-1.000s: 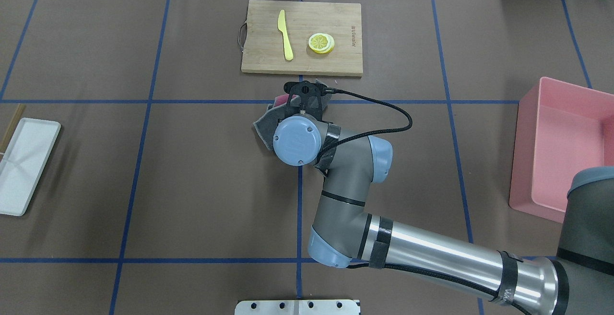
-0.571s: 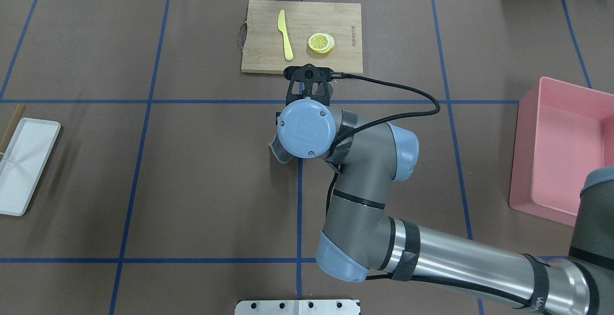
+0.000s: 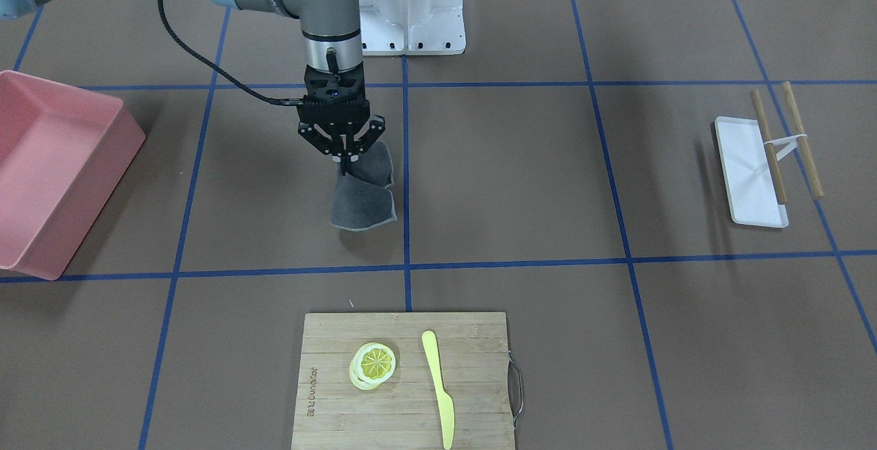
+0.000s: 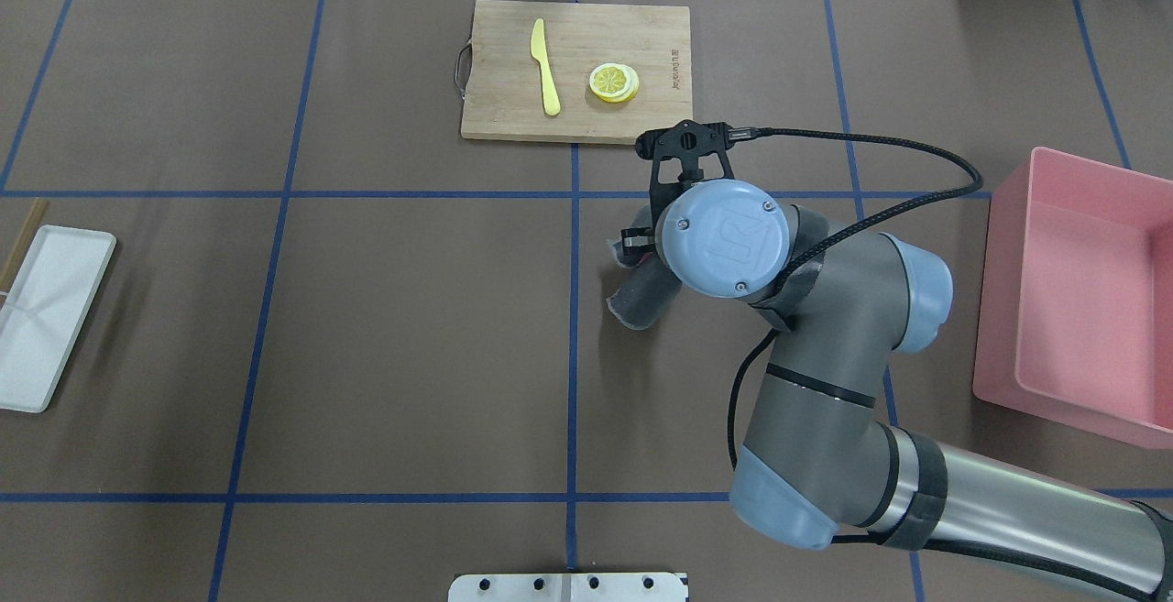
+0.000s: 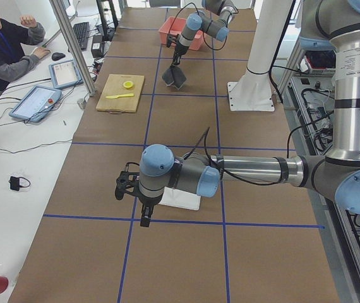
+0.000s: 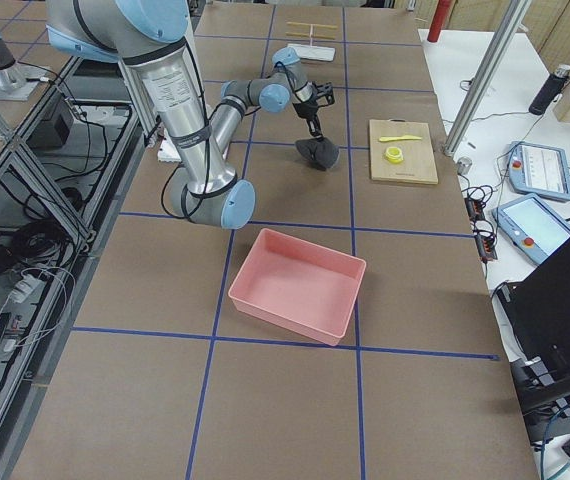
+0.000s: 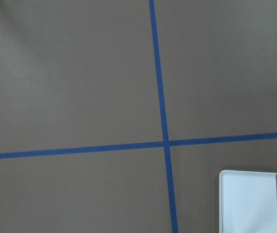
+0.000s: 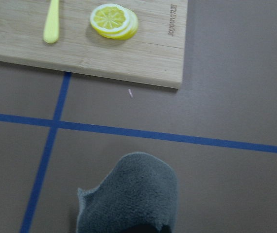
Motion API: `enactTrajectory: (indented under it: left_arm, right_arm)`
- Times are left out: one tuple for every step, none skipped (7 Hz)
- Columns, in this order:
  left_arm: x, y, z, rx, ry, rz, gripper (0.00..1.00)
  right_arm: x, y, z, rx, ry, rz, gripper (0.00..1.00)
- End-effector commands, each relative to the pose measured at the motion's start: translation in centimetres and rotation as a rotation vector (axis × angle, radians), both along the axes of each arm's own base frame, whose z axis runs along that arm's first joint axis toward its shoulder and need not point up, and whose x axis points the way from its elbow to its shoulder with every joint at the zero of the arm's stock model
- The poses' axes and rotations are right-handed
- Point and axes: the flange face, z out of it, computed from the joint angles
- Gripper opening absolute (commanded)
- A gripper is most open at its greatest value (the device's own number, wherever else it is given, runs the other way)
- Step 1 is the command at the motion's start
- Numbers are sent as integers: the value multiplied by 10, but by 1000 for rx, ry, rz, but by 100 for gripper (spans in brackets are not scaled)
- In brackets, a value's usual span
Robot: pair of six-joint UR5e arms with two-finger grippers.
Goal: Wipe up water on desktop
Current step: 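Drag the towel across the table toward the pink bin with the right gripper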
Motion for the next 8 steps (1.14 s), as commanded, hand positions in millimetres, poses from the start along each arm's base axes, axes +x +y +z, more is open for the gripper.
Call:
enactTrajectory:
  left_arm:
    - [0,4,5,-9,0,-1,98]
    - [0,5,8,-15,3,-1,98]
    - [0,5,8,-16,6,-1,98]
    - [1,4,9,-16,5,1,98]
    - [1,4,9,-16,5,1,98]
    - [1,4,9,-16,3,0,98]
    - [1,3,8,-18,3,0,98]
    - [1,2,8,-16,3,0,98]
  right_arm:
    - [32,-33,60,10,142,-24,0]
    - [47,-58,83,11,206,-28,0]
    - [64,-77,105,7,262,-32,0]
    - [86,-79,146,-9,333,-58,0]
    - [97,-75,173,-24,375,-76,0]
    - [88,-72,173,-29,372,-75,0]
    - [59,-63,136,-23,292,-45,0]
    - [4,-53,80,-54,177,17,0]
